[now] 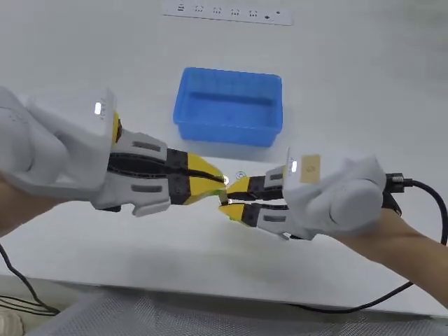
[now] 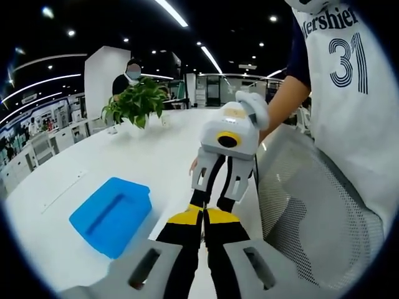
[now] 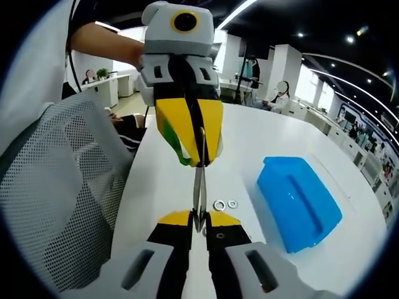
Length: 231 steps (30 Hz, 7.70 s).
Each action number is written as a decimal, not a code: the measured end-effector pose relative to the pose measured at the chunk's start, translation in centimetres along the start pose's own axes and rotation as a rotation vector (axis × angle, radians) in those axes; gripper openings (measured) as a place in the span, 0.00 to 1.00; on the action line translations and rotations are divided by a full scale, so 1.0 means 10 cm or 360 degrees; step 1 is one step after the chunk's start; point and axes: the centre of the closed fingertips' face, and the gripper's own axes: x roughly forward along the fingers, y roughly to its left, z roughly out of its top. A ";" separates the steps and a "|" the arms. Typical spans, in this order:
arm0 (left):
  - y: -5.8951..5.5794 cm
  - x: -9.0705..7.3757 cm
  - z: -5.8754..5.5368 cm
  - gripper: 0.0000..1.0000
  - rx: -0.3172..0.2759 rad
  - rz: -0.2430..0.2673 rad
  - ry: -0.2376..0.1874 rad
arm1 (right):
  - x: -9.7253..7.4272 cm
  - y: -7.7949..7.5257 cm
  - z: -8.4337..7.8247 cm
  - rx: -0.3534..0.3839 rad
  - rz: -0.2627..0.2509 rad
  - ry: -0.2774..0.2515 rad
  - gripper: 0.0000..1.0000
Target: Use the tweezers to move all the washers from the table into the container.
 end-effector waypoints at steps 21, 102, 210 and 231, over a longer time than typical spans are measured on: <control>0.11 0.04 -0.10 0.05 -0.0033 -0.0013 0.0024 | 0.08 -0.09 -0.08 -0.0001 -0.0039 0.0054 0.12; 0.84 -0.30 0.72 0.05 0.0256 -0.0053 0.0019 | -0.25 -1.00 0.68 -0.0217 -0.0216 -0.0052 0.10; 0.52 -0.23 0.43 0.05 0.0316 -0.0151 0.0014 | -0.02 -0.62 0.57 0.0003 -0.0086 -0.0137 0.16; 0.31 -0.29 0.02 0.05 0.0063 -0.0103 -0.0022 | 0.28 -0.29 0.33 0.0102 0.0006 -0.0056 0.16</control>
